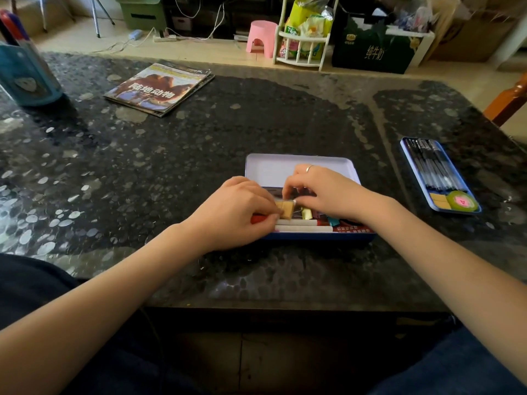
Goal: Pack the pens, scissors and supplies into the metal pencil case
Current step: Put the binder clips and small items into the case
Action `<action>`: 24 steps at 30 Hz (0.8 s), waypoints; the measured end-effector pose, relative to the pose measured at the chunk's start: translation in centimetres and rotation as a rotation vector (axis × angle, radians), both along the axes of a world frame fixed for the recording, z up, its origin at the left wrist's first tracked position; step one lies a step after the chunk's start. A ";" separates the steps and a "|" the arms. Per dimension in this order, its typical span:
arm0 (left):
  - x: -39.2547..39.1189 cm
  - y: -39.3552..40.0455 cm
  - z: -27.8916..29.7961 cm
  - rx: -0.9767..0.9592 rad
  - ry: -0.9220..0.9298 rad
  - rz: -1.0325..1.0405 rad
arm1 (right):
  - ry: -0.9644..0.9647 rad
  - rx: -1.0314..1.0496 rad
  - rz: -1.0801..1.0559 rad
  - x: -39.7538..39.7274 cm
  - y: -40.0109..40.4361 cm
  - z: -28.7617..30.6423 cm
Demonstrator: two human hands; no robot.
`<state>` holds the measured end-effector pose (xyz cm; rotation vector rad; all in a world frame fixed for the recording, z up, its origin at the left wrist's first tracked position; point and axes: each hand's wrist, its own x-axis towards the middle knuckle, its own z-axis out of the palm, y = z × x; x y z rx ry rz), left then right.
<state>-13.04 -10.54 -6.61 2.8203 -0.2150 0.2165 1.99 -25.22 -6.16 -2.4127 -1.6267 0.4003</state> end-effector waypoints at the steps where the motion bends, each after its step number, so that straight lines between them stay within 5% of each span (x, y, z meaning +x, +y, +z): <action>1: 0.0 0.0 0.0 -0.012 0.013 -0.006 | -0.006 0.018 -0.013 0.0 -0.1 -0.1; 8: 0.1 -0.2 -0.1 0.222 0.101 -0.036 | 0.091 0.152 -0.160 0.4 -0.9 -0.5; 24: 0.4 -1.3 -1.2 0.227 0.149 -0.039 | 0.027 0.180 -0.162 -0.8 -3.6 1.1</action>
